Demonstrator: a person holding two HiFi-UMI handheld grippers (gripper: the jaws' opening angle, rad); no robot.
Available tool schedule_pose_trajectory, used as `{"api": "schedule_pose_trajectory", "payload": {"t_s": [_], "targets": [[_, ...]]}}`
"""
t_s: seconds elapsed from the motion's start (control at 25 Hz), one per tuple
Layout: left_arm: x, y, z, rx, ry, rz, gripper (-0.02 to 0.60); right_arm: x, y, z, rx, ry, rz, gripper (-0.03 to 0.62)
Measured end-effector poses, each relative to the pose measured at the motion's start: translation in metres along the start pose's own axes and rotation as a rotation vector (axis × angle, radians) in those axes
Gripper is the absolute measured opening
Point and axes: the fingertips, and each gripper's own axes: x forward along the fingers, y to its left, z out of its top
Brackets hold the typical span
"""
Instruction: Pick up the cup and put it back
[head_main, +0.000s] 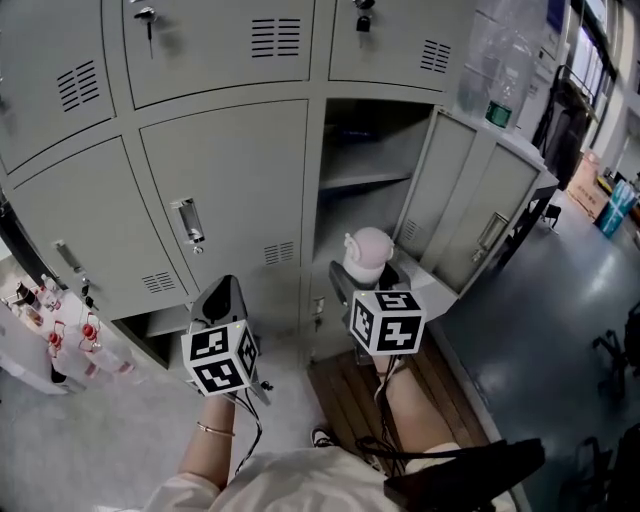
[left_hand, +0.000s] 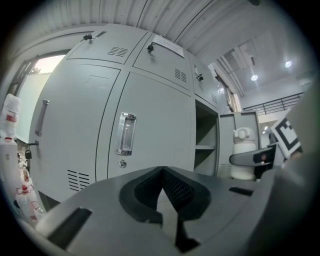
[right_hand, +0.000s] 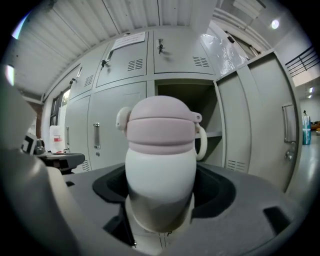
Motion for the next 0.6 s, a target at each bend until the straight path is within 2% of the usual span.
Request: {"api": "schedule_pose_trajectory", "payload": {"t_s": [0.4,0.6], "targets": [[0.001,0.007,0.0,-0.012,-0.009,0.028,0.003,-0.003,0.029,-0.013,0.001,0.004,0.063,0.342],[-0.012,0.027,0.001,-0.022,-0.017,0.07,0.003,0.003,0.051,-0.014,-0.008,0.008,0.109,0.342]]}}
